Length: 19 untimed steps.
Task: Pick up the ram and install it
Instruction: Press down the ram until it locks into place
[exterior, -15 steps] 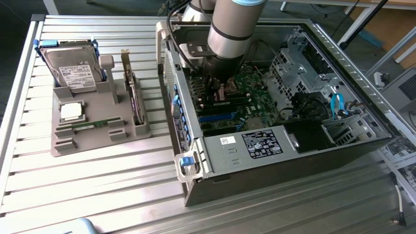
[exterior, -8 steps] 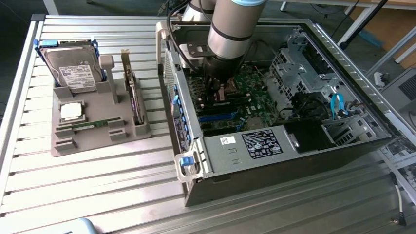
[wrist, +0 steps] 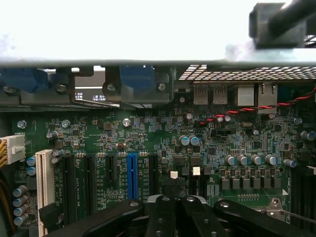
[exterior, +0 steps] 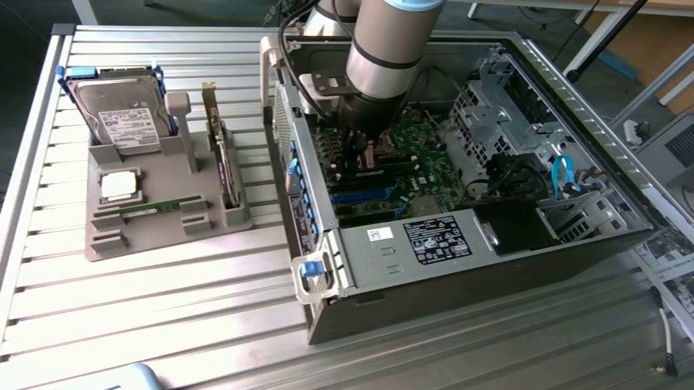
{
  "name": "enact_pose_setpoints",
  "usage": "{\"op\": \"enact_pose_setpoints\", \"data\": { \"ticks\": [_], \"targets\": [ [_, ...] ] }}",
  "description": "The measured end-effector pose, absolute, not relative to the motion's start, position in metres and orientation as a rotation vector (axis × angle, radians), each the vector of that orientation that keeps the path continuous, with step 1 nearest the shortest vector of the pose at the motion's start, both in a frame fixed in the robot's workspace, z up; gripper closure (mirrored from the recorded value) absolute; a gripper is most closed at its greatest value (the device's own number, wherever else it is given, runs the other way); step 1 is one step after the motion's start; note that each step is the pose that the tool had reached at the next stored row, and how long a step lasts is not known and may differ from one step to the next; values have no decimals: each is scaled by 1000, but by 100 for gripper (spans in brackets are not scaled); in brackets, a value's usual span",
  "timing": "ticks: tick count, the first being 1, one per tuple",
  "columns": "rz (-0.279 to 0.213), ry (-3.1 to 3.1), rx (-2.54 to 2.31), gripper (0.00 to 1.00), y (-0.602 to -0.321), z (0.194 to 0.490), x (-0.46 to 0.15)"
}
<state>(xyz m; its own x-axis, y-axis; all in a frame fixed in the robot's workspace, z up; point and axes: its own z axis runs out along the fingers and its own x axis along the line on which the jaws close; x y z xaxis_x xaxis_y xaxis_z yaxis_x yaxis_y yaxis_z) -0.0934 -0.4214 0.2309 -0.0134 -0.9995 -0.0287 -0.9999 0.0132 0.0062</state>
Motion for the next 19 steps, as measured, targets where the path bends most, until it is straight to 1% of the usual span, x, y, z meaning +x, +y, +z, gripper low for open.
{"op": "enact_pose_setpoints", "data": {
  "ticks": [12,19],
  "targets": [
    [39,2224,-2195,89,-421,231,-93],
    [38,2225,-2195,89,-421,238,-93]
  ]
}}
